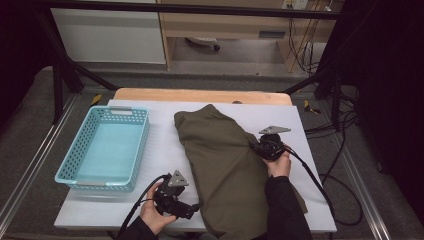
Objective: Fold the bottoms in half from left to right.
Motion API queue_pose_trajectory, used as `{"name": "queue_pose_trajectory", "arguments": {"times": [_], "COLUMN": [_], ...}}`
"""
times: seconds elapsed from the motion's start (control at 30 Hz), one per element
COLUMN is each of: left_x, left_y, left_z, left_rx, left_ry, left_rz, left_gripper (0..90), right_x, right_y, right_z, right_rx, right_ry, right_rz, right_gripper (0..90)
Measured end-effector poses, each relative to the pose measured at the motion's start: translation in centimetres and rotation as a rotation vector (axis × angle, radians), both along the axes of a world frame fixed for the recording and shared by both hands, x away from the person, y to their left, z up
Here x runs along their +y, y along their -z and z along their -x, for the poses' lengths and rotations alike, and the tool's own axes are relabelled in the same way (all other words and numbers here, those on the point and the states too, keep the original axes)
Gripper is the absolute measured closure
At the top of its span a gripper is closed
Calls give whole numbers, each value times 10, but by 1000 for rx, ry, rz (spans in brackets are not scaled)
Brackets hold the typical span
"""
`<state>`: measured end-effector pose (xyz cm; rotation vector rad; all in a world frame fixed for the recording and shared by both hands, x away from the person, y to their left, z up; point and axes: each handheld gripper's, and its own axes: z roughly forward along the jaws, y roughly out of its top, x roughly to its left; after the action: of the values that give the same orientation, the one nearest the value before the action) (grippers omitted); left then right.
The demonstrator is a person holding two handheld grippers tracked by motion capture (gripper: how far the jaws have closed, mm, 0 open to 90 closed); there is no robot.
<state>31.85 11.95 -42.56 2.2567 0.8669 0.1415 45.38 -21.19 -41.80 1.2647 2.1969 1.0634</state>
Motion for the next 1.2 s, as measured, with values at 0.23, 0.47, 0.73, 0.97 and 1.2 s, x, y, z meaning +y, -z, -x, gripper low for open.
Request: {"name": "queue_pose_trajectory", "arguments": {"times": [0.23,0.47,0.73,0.97,1.2], "left_x": [-3,-10,-32,-39,-39], "left_y": [-1,-5,7,15,16], "left_z": [2,6,2,4,9], "left_rx": [3,6,48,56,49], "left_ry": [11,23,12,-5,-2], "left_rz": [16,35,2,-13,2], "left_gripper": [114,99,97,148,271], "right_x": [-5,-25,-53,-60,-67], "right_y": [20,1,10,27,33], "right_z": [-8,18,59,74,81], "right_rx": [20,-34,26,98,112], "right_ry": [27,14,-20,-28,-22], "right_rz": [67,-26,-2,40,40], "right_gripper": [817,420,213,249,333]}}
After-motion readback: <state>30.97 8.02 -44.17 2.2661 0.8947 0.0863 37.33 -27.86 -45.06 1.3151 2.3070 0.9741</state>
